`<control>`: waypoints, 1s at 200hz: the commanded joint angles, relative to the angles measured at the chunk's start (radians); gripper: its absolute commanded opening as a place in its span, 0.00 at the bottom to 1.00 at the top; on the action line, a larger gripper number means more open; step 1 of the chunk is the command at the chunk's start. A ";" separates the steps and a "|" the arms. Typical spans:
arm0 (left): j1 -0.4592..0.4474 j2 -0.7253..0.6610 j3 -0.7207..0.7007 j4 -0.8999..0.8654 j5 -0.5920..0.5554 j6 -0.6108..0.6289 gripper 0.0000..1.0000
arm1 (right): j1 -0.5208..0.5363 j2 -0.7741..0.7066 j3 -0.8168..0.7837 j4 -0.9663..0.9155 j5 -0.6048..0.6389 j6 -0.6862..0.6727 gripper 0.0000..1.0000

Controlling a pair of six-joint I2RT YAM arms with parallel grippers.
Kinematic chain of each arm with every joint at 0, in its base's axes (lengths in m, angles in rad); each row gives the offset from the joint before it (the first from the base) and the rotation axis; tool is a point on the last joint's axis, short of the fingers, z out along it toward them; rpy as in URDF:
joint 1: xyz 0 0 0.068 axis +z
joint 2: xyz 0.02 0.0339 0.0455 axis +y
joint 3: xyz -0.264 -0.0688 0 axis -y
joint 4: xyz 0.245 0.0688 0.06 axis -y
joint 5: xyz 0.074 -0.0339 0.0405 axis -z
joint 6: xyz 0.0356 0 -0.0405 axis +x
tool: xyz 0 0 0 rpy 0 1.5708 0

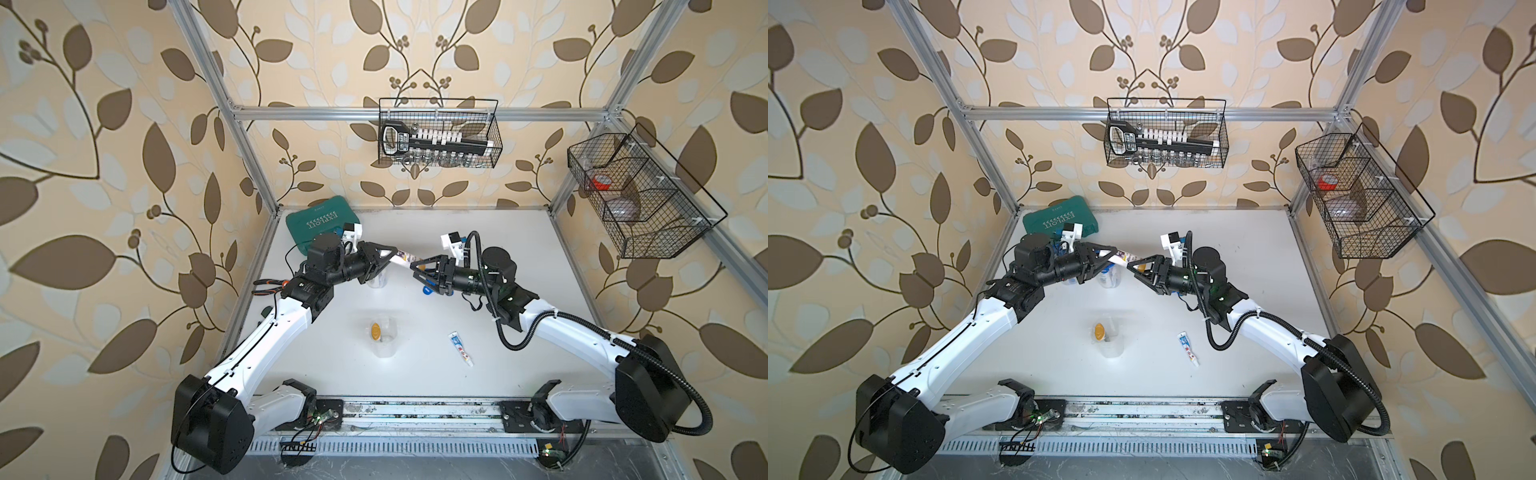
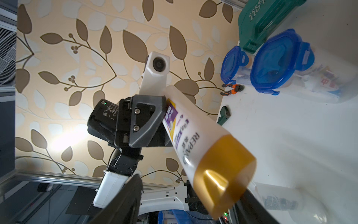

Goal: Pack away toiletry kits
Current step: Pick up the toiletry item from the center of the board.

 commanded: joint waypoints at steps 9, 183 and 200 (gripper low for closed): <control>-0.005 -0.042 -0.035 0.098 0.053 -0.017 0.00 | -0.007 0.037 0.018 0.150 -0.031 0.072 0.65; -0.005 -0.079 -0.105 0.089 0.080 0.000 0.13 | -0.010 0.042 0.090 0.157 -0.017 0.111 0.10; -0.005 -0.101 -0.091 -0.001 0.069 0.041 0.49 | -0.022 0.010 0.108 0.059 -0.016 0.055 0.07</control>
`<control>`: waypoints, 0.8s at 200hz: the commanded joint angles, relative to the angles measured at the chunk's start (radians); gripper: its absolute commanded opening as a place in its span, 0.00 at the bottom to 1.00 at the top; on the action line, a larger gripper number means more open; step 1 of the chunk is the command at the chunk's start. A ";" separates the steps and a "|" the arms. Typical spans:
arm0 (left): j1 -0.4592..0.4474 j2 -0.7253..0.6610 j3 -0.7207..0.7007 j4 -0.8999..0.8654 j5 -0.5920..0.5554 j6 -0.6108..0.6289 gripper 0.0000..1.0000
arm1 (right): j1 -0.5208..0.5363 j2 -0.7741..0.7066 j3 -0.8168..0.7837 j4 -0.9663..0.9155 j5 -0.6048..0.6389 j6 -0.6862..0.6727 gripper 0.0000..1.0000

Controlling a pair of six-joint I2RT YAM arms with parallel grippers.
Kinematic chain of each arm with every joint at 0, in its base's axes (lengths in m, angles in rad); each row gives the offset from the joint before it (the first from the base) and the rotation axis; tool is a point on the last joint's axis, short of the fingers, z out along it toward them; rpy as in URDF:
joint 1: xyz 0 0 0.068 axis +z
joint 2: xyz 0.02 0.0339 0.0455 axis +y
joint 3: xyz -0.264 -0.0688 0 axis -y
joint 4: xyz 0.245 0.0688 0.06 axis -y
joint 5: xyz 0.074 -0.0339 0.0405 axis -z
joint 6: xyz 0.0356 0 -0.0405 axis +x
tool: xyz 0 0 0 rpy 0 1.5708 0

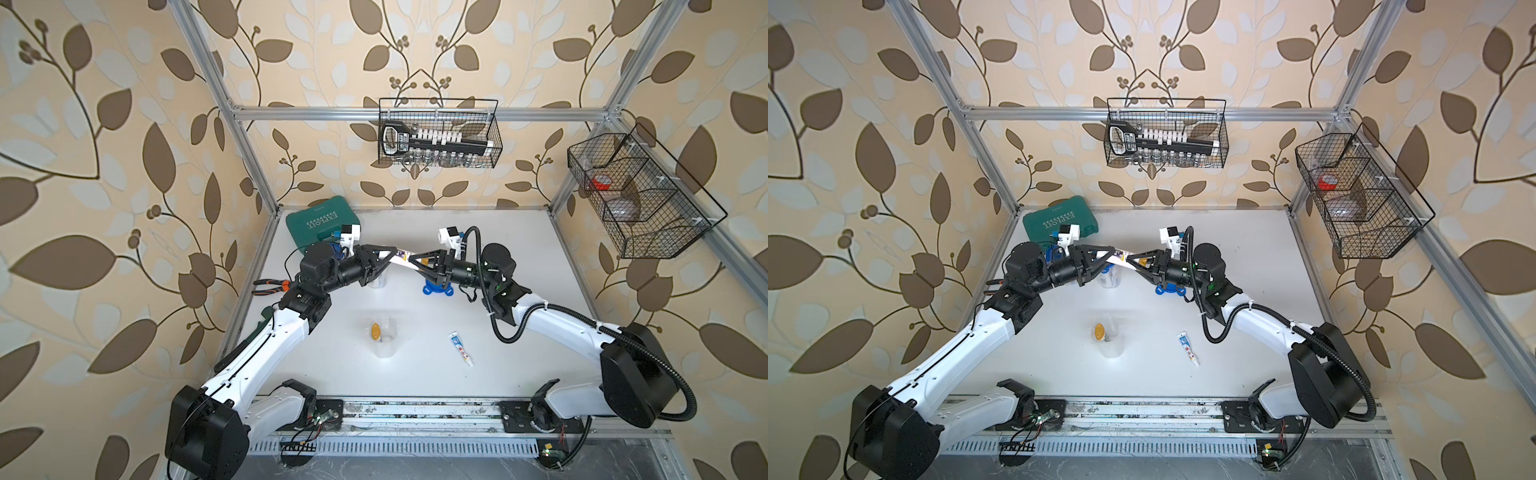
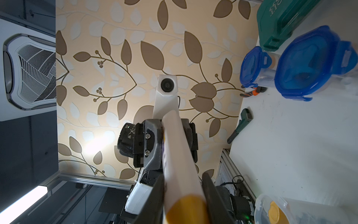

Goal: Pack away toiletry kits
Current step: Pick up the toiletry item from the center of the board.

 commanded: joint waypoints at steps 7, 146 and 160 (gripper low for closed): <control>-0.008 -0.046 0.011 -0.213 0.016 0.130 0.67 | -0.017 -0.070 0.071 -0.095 0.023 -0.109 0.06; 0.120 -0.152 0.334 -1.249 -0.552 0.466 0.99 | 0.142 -0.025 0.648 -1.571 0.317 -0.981 0.00; 0.119 -0.155 0.327 -1.278 -0.589 0.470 0.99 | 0.196 0.003 0.689 -1.629 0.377 -0.993 0.00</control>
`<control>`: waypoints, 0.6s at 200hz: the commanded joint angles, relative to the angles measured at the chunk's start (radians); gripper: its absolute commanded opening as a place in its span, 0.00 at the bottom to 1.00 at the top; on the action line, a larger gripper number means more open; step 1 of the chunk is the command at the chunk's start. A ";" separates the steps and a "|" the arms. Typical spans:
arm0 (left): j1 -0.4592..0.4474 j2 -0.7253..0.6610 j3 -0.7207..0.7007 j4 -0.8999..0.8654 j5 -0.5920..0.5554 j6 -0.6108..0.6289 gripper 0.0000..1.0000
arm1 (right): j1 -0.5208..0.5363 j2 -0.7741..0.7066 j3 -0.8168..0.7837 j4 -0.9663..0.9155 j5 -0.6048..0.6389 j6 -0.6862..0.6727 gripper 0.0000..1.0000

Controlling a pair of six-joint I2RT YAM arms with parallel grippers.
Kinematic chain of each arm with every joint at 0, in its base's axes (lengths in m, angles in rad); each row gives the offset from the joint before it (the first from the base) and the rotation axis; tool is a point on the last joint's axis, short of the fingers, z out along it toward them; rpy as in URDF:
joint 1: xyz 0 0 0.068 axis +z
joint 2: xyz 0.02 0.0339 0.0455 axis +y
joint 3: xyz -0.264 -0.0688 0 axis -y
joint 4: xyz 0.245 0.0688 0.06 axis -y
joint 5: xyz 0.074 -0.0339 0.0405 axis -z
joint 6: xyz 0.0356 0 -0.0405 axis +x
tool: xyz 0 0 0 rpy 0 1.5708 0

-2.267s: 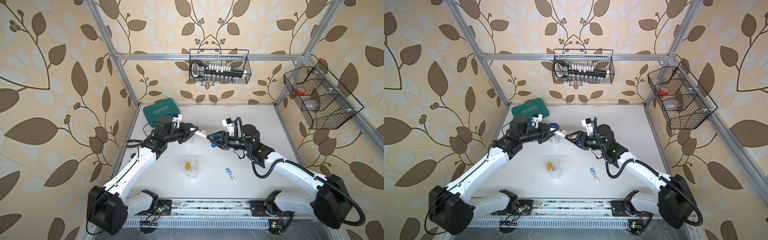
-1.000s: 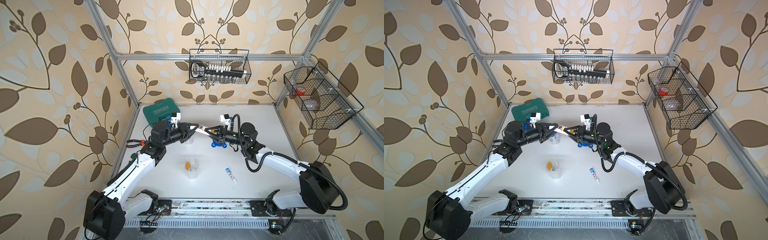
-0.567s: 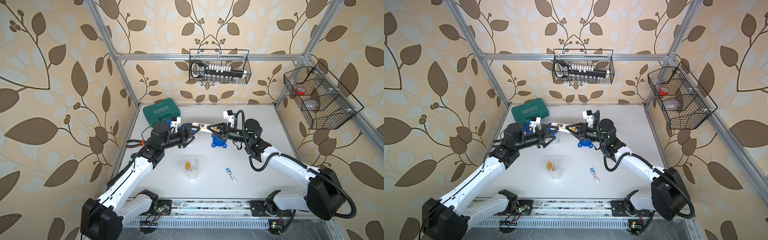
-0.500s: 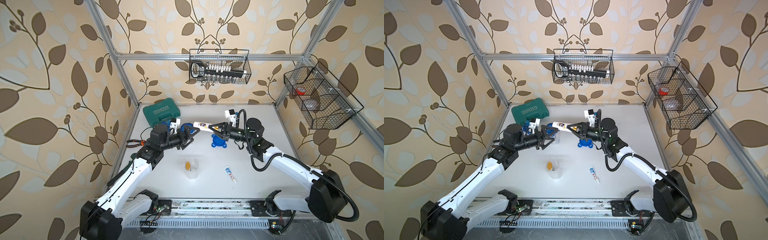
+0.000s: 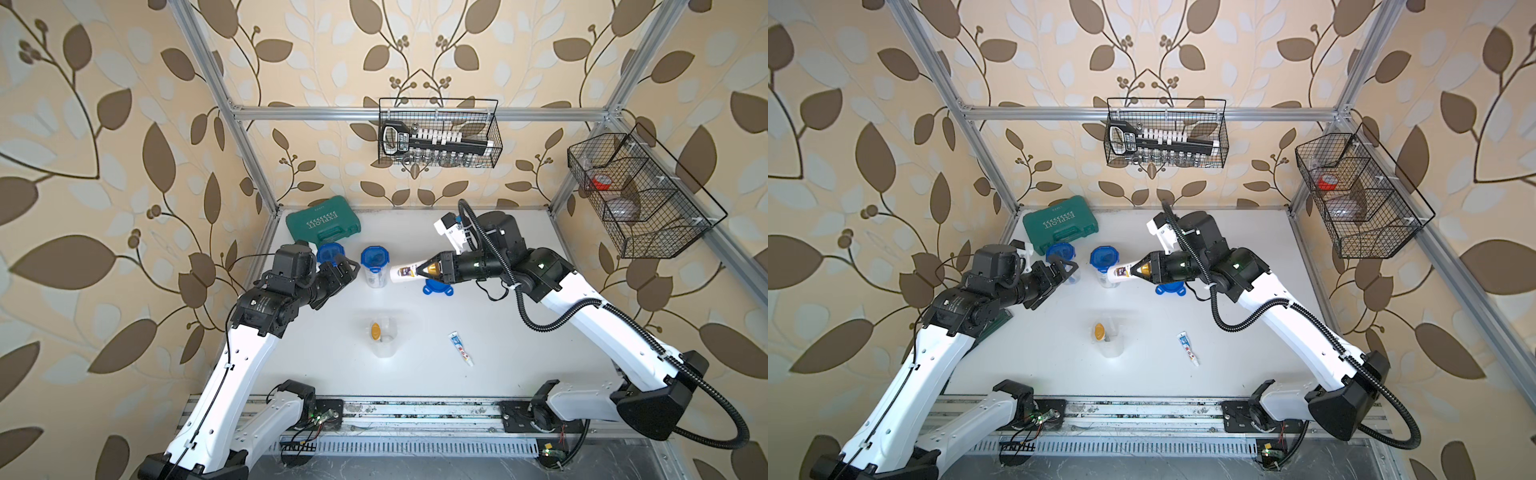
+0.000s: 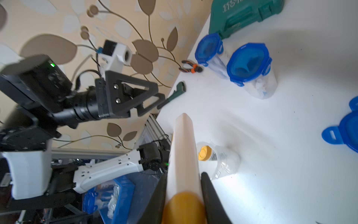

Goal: Pack away toiletry kits
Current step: Place the toiletry item into the container.

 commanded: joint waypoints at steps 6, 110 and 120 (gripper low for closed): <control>0.003 -0.006 0.006 -0.178 -0.152 0.062 0.99 | 0.086 0.062 0.084 -0.289 0.171 -0.136 0.00; 0.003 -0.083 -0.163 -0.079 -0.043 0.147 0.99 | 0.231 0.223 0.245 -0.464 0.289 -0.129 0.00; 0.003 -0.089 -0.174 -0.073 -0.030 0.149 0.99 | 0.239 0.221 0.236 -0.450 0.291 -0.120 0.00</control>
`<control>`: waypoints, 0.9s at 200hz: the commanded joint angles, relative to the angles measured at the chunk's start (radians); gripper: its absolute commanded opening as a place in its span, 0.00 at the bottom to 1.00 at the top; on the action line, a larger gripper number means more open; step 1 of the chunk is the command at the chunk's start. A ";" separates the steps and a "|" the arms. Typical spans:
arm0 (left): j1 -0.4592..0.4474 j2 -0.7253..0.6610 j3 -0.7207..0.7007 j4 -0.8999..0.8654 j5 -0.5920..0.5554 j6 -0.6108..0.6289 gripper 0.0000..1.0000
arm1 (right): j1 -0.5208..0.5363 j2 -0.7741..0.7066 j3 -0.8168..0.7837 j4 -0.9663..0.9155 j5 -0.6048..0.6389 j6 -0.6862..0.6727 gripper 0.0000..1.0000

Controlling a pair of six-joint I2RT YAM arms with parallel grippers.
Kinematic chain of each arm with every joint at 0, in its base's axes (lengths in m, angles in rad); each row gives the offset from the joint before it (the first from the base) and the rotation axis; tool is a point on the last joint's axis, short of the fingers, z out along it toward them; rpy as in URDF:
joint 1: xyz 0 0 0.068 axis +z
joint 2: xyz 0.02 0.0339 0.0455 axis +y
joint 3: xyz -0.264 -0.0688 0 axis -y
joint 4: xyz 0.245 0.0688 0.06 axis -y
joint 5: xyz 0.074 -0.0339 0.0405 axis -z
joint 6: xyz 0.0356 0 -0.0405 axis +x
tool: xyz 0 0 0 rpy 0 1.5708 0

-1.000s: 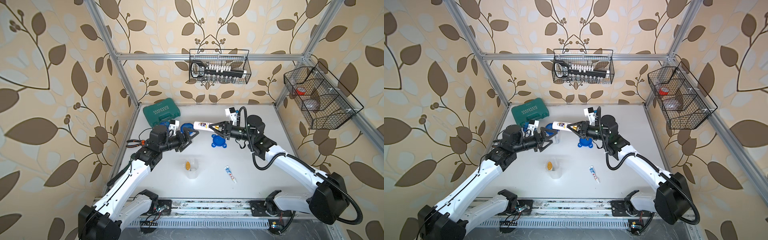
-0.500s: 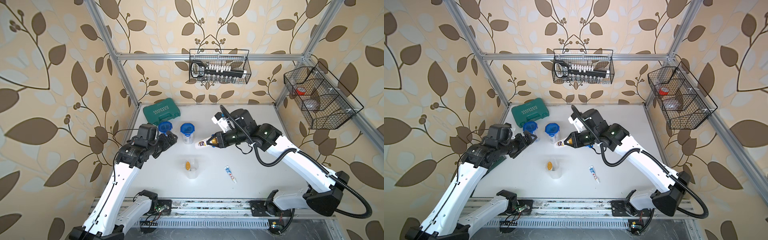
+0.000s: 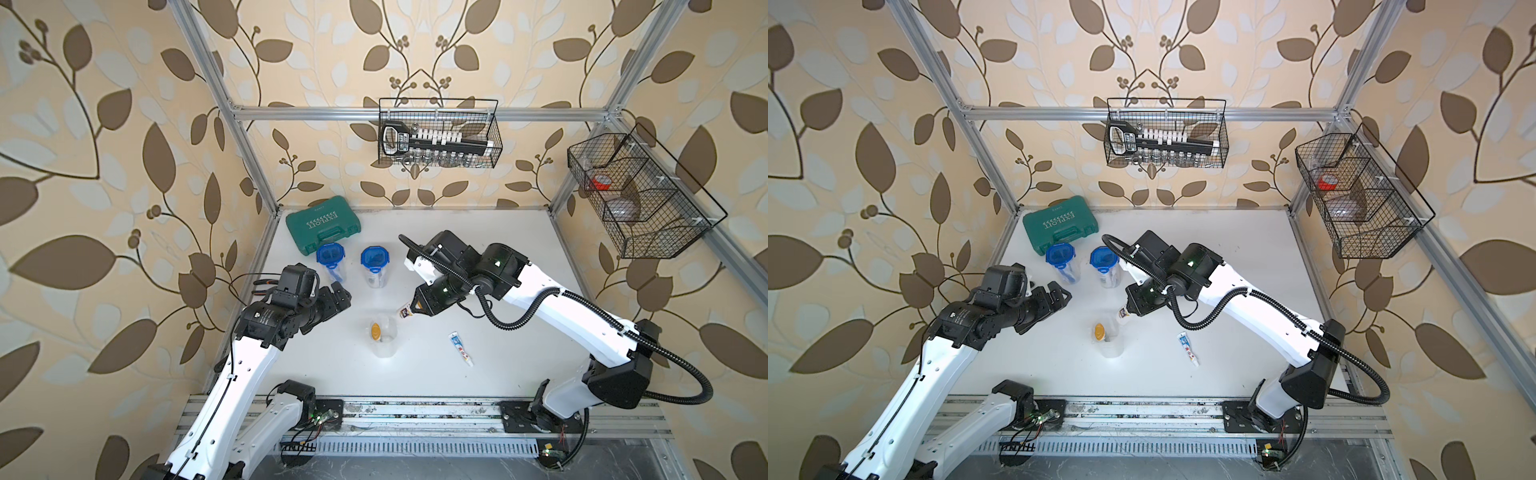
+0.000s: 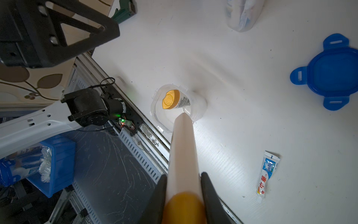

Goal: Pack away toiletry kits
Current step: Place the toiletry item into the container.

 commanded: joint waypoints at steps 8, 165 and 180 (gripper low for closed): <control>0.002 -0.018 -0.030 0.040 0.058 0.041 0.99 | 0.025 0.011 0.006 -0.018 0.030 0.010 0.00; 0.002 0.017 -0.065 0.030 0.079 0.063 0.99 | 0.083 0.207 0.197 -0.054 0.078 0.001 0.00; 0.003 0.020 -0.060 0.020 0.076 0.069 0.99 | 0.084 0.231 0.208 -0.066 0.083 -0.001 0.00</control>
